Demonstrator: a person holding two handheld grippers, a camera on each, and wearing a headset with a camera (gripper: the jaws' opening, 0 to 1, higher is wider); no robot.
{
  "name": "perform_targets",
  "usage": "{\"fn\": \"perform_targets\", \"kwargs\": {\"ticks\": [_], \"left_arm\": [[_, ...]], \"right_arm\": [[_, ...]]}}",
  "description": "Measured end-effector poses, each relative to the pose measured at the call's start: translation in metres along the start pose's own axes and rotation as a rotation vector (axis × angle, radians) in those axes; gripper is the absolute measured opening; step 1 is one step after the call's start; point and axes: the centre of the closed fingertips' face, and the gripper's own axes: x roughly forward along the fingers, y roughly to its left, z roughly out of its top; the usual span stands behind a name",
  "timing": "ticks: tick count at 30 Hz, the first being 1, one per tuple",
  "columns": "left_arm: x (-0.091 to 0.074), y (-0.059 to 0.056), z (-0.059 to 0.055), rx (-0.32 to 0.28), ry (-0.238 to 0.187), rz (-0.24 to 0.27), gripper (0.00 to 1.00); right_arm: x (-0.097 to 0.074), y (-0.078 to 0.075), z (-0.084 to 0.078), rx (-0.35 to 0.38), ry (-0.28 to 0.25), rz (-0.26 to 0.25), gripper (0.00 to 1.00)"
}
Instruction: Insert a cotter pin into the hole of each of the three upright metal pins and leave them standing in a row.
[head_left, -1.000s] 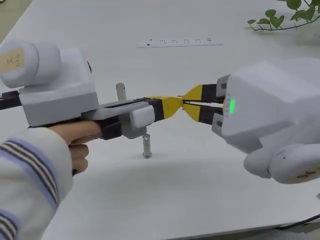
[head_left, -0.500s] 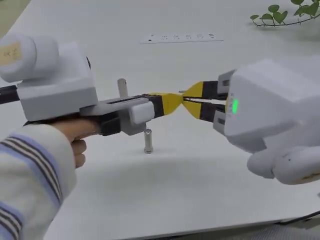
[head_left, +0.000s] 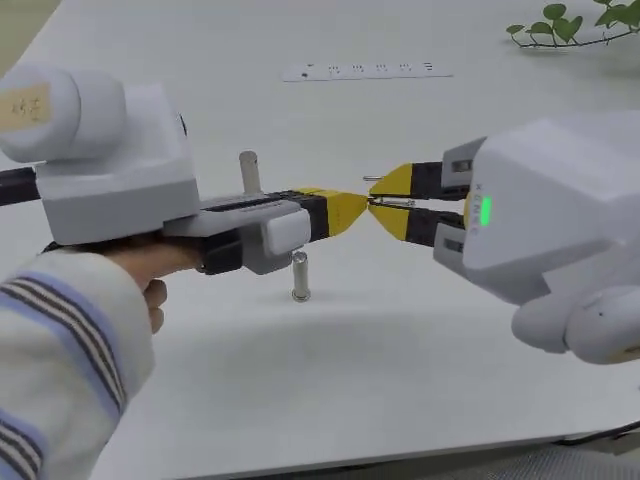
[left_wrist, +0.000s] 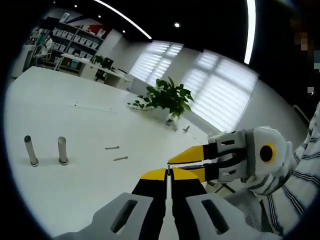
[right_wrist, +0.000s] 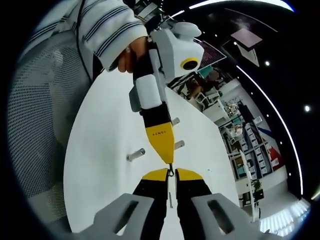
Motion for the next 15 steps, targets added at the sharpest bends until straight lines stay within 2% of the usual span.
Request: {"fn": "perform_targets", "kwargs": {"ticks": [5,8,11,15], "left_arm": [[-0.005,0.005,0.001,0.027,0.001,0.014,0.00],[-0.008,0.006,0.001,0.064,0.005,0.015,0.00],[-0.012,0.011,0.002,0.089,0.002,0.035,0.00],[-0.016,0.015,-0.001,0.147,0.030,0.045,0.00]], "right_arm": [[0.000,-0.001,-0.009,0.085,0.001,0.013,0.03],[0.000,0.002,-0.013,0.171,-0.013,0.038,0.09],[0.000,0.000,-0.021,0.188,0.009,0.034,0.05],[0.001,0.009,-0.027,0.276,0.013,0.081,0.12]]}}
